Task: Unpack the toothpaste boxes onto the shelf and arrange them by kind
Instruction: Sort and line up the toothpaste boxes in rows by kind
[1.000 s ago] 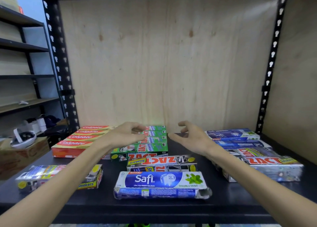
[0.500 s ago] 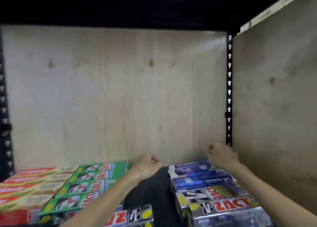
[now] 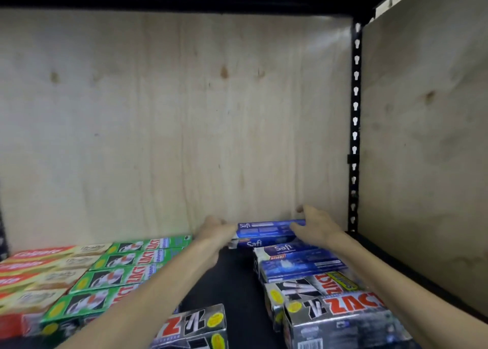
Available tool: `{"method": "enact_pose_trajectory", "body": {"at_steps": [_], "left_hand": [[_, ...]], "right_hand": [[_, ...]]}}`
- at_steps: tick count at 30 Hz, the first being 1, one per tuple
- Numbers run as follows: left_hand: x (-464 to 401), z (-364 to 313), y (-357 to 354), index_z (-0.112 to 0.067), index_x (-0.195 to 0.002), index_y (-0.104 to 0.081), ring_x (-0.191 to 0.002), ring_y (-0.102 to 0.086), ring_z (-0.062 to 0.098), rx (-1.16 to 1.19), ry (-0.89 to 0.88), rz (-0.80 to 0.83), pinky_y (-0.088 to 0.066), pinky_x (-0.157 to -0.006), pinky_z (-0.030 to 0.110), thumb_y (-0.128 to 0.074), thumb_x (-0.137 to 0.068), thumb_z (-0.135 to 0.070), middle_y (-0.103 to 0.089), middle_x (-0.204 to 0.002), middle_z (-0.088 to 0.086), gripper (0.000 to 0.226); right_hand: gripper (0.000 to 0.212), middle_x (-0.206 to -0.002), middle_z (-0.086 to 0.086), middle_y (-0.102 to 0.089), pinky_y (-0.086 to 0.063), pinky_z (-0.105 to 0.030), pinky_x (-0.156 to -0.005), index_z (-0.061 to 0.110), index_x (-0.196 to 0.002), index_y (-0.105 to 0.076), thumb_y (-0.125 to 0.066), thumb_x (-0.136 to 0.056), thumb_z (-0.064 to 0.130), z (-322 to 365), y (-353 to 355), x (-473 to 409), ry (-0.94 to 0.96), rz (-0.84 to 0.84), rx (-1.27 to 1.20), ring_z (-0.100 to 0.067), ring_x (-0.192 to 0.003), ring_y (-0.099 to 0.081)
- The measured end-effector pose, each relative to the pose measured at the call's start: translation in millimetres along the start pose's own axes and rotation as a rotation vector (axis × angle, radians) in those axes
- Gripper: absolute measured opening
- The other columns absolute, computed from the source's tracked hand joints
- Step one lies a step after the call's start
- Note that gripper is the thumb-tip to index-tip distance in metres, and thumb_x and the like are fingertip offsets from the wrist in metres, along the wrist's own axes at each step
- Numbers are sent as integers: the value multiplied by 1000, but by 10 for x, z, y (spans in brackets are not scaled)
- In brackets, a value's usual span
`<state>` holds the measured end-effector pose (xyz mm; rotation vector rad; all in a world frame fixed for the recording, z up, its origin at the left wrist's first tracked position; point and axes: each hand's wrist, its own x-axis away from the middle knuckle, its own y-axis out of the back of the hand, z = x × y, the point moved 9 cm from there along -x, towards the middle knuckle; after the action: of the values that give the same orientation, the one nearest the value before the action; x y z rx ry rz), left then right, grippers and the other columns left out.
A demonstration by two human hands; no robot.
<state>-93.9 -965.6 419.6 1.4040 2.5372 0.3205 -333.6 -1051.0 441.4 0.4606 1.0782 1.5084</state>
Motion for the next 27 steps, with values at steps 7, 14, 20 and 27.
{"method": "enact_pose_trajectory", "body": {"at_steps": [7,14,20,27], "left_hand": [[68,28,475,-22,-85,-65,-88,-69,18,-107,-152,-59,-55,-76,28,-70,-76,2,-73,-90,1,26],[18,-113,571,-18,-100,-62,-90,-66,16,-193,-340,-148,-54,-86,31,-76,-81,-1,-69,-97,1,30],[-26,-93,685,-16,-108,-64,-86,-63,10,-177,-358,-173,-39,-63,7,-67,-95,-20,-67,-96,-2,13],[-73,56,670,-15,-123,-65,-94,-59,11,-280,-286,-117,-37,-64,15,-49,-103,-43,-70,-114,-1,39]], "right_hand": [[57,-130,-6,-49,-51,-18,-70,32,-133,-42,-69,-86,13,375,-307,-83,195,45,-191,-16,-107,-58],[57,-123,-4,-59,-51,-30,-97,19,-131,-57,-82,-80,15,273,-116,-9,207,-163,-284,-17,-108,-60],[51,-119,-1,-67,-53,-33,-97,17,-130,-61,-81,-83,23,315,-59,75,269,-200,-320,-15,-103,-65],[52,-103,7,-71,-55,-22,-83,25,-121,-62,-86,-76,13,267,-104,108,293,-146,-382,0,-92,-66]]}}
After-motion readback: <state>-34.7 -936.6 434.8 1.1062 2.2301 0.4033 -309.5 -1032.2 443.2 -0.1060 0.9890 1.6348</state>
